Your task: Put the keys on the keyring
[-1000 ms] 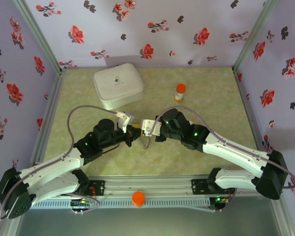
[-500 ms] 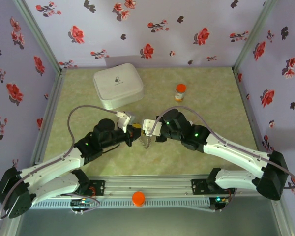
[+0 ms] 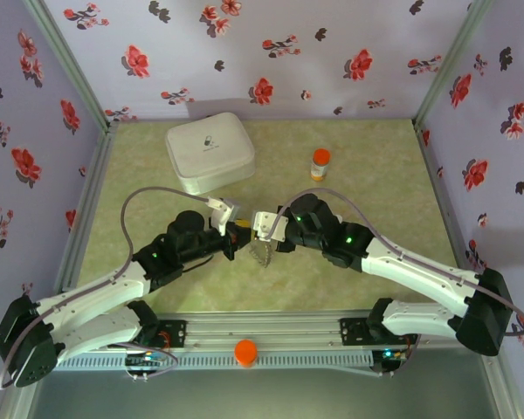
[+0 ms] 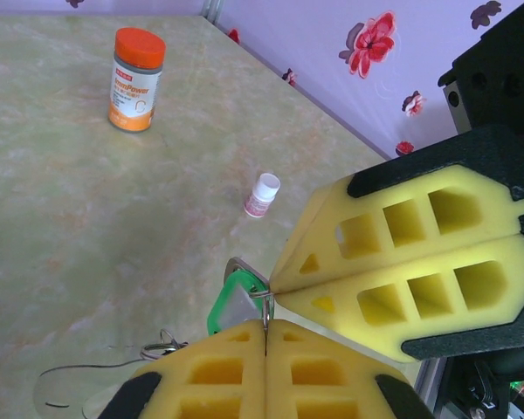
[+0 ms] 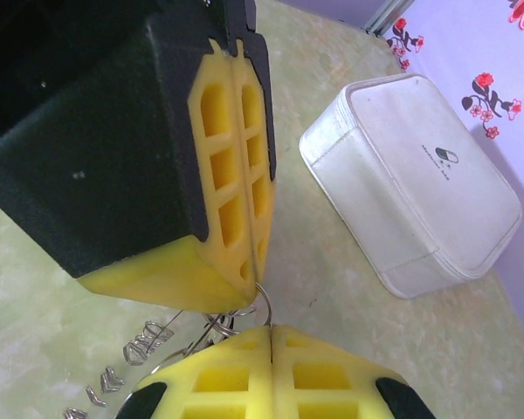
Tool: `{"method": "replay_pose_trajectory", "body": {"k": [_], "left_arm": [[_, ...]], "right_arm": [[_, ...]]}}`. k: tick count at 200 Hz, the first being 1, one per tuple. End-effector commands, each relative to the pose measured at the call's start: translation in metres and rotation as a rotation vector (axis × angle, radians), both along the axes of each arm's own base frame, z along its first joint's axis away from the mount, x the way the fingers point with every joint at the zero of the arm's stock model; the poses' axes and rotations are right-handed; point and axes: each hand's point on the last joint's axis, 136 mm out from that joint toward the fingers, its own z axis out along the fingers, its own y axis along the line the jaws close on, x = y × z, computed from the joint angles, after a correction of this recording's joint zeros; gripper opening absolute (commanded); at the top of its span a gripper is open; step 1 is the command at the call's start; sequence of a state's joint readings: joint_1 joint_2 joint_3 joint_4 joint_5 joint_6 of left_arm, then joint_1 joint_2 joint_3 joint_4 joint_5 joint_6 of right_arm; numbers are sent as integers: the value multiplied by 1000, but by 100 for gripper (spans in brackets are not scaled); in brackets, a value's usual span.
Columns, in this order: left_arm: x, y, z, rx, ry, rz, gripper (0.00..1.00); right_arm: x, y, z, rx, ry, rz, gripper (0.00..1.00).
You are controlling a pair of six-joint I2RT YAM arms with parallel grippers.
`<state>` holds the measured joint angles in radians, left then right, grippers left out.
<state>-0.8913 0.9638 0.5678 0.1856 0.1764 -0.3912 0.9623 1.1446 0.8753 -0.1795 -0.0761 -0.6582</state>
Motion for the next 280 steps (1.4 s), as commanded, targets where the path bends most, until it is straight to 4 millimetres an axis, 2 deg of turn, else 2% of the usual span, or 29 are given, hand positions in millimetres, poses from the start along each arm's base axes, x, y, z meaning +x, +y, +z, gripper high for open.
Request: {"method": "replay_pose_trajectory", "body": {"k": [1,75,120,195,280], "left_arm": [[1,-6,25,-59,-46,-9,0],[2,-6,27,-63,-53,-6,0],[1,-4,25,-63,-49,-3,0],[2,-5,24,-62,-46,-2,0],[4,-3,27,-58,-56,10,0]], "right_arm": [[-9,8,-2,34,39,39,0],[-21,7,-8,13,92,83,0],[7,-9,-3,-12,-17,-67,0],[-10,-3,-2,20,34,12,0],[-18,0,-6,15,67,53,0]]}}
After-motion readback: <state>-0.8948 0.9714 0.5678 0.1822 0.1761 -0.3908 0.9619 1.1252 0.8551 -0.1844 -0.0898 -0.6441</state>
